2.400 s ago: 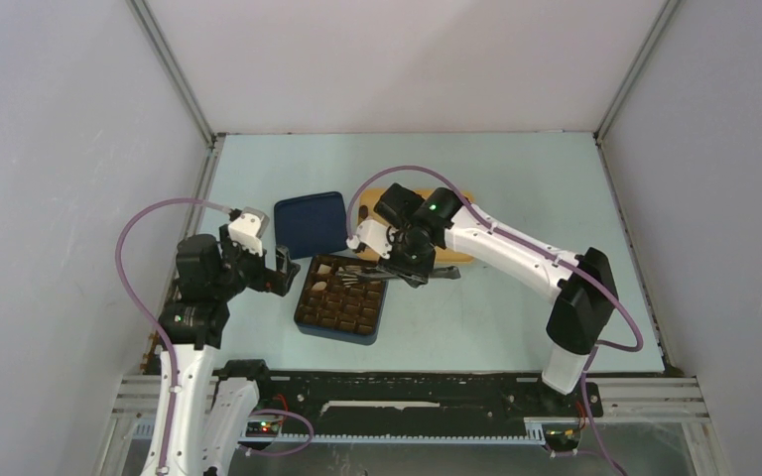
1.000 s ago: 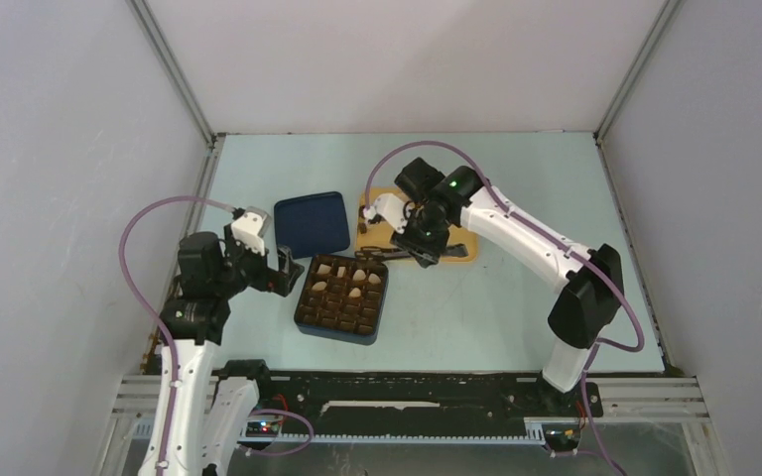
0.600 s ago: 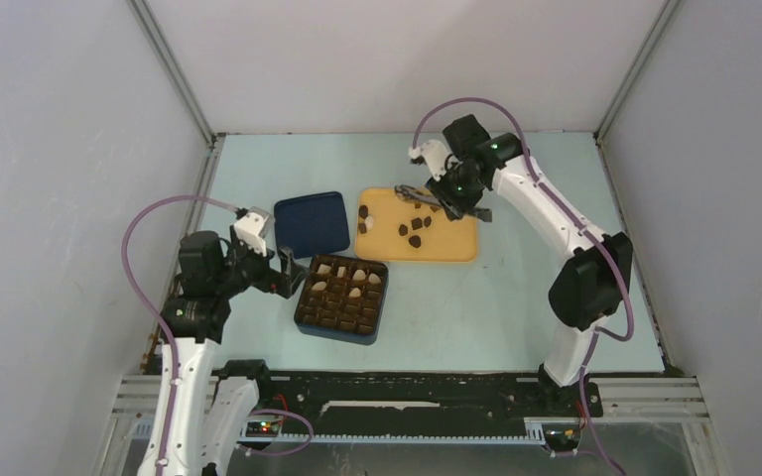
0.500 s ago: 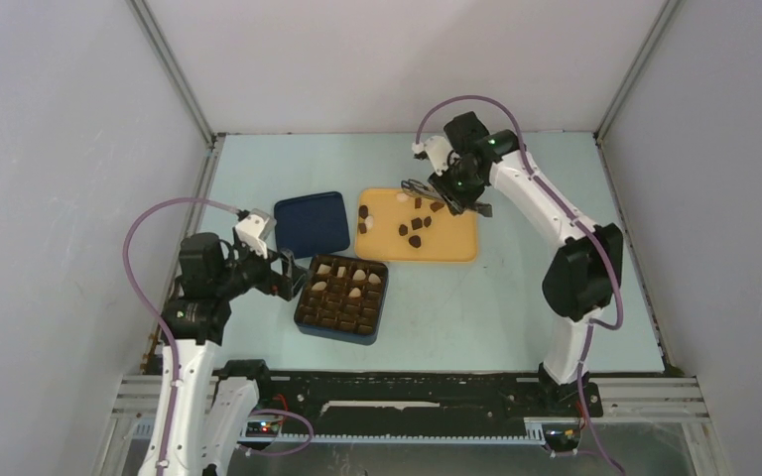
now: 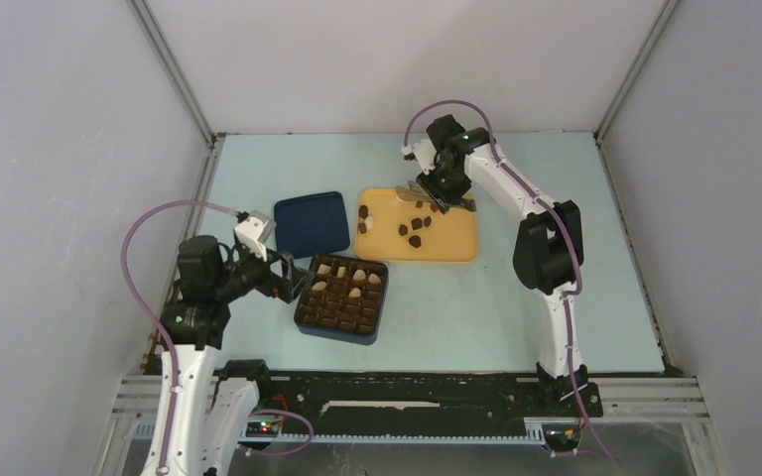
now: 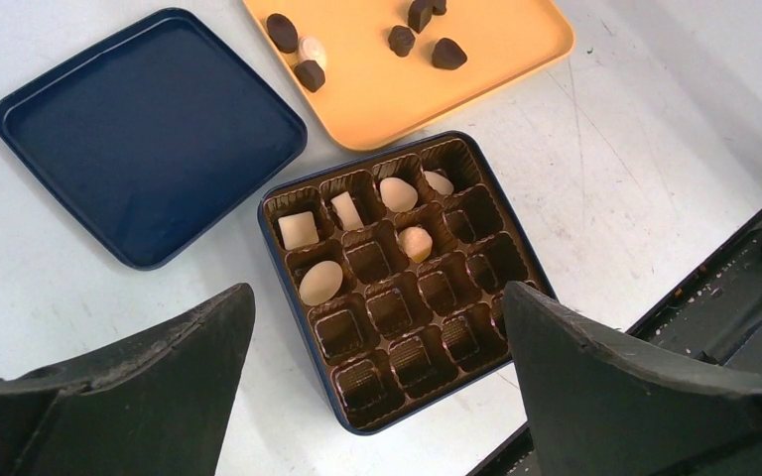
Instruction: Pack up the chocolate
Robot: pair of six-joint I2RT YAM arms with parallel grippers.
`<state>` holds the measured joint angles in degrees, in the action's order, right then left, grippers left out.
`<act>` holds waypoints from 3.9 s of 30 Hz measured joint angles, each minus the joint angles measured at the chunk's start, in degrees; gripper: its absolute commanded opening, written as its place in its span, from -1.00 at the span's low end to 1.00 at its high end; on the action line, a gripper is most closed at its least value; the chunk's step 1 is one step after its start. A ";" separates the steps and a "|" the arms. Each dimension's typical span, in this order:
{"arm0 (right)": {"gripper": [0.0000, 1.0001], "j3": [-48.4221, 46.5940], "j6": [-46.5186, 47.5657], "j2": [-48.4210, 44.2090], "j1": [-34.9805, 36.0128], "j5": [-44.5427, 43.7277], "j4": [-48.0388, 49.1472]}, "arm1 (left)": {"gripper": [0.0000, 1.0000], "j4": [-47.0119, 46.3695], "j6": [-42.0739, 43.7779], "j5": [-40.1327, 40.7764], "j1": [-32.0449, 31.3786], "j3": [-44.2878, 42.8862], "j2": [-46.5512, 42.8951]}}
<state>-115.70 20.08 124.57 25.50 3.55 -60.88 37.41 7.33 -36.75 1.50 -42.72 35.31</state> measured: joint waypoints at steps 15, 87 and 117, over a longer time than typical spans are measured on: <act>-0.22 -1.90 0.31 3.15 0.00 0.85 -1.18 | 0.97 0.00 0.00 0.00 0.00 0.00 -0.37; -0.48 25.40 4.07 -25.68 18.73 11.72 -10.23 | 0.97 0.00 0.02 0.04 0.09 0.00 -0.44; -0.30 25.83 4.37 -25.79 18.27 9.53 -11.37 | 0.97 -0.02 0.00 0.04 0.15 0.00 -0.46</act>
<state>-89.86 24.45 98.78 43.77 13.08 -72.25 37.39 7.33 -36.71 1.65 -42.72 34.85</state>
